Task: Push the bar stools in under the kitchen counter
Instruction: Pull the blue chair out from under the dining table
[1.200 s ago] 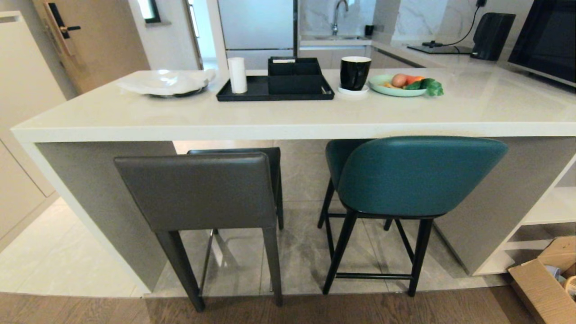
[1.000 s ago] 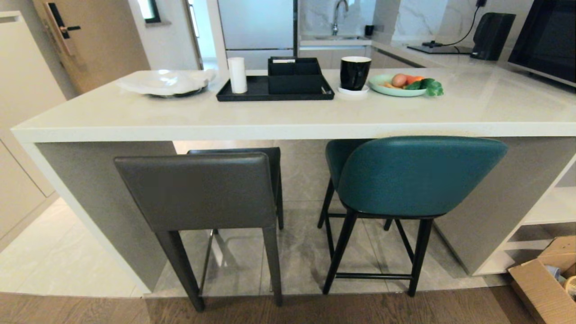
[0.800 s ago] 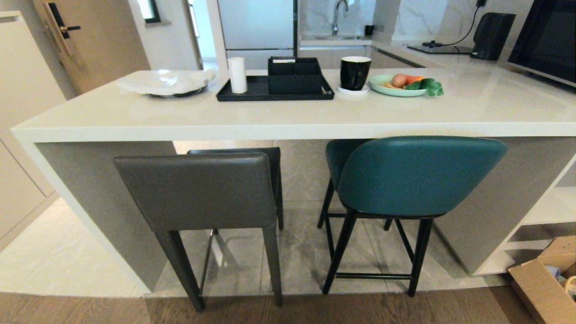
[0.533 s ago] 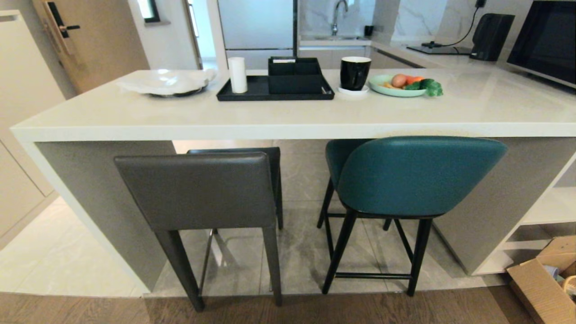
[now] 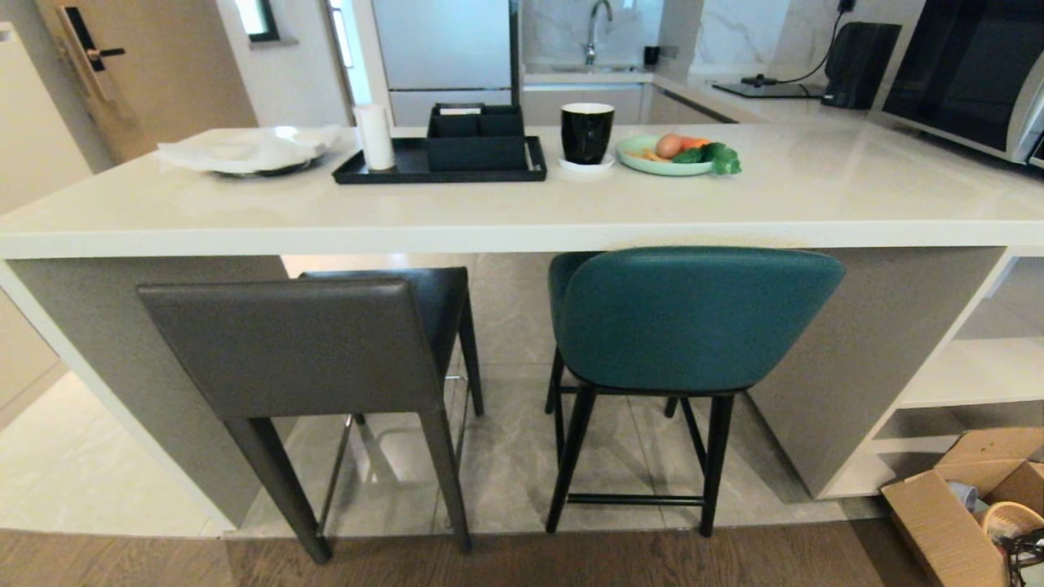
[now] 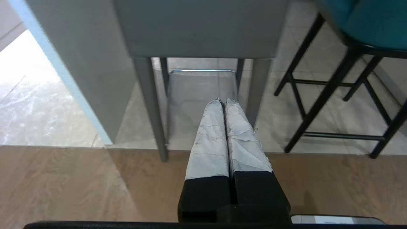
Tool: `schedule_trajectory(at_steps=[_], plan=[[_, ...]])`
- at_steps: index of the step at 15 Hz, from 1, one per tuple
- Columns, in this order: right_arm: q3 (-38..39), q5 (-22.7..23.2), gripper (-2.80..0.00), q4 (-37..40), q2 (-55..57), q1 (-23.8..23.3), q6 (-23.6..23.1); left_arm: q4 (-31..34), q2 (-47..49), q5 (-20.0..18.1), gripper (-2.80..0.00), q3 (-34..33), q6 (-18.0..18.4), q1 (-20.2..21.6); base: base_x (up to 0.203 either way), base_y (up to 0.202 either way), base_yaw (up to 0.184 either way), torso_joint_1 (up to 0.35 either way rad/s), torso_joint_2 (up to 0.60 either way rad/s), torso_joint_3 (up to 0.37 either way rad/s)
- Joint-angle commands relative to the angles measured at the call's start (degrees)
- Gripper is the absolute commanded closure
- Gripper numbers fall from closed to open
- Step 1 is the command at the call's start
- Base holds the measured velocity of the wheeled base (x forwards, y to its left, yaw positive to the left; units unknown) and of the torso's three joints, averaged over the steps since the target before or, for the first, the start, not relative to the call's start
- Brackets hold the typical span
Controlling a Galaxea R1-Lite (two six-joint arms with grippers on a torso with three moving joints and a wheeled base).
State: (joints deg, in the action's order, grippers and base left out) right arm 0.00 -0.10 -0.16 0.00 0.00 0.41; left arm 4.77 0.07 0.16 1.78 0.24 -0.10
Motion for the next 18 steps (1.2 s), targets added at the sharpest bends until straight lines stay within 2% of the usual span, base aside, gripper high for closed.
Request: schedule_trajectory(at_steps=[1,18], plan=[[0.1,0.0,0.0,0.0,0.0,0.0,0.0,0.0,0.0,0.0,0.0,0.0,0.0,0.0,0.0,-0.194,0.0,0.005,0.01,0.006],[0.1,0.0,0.0,0.0,0.0,0.0,0.0,0.0,0.0,0.0,0.0,0.0,0.0,-0.1,0.0,-0.189,0.002,0.003,0.0,0.002]])
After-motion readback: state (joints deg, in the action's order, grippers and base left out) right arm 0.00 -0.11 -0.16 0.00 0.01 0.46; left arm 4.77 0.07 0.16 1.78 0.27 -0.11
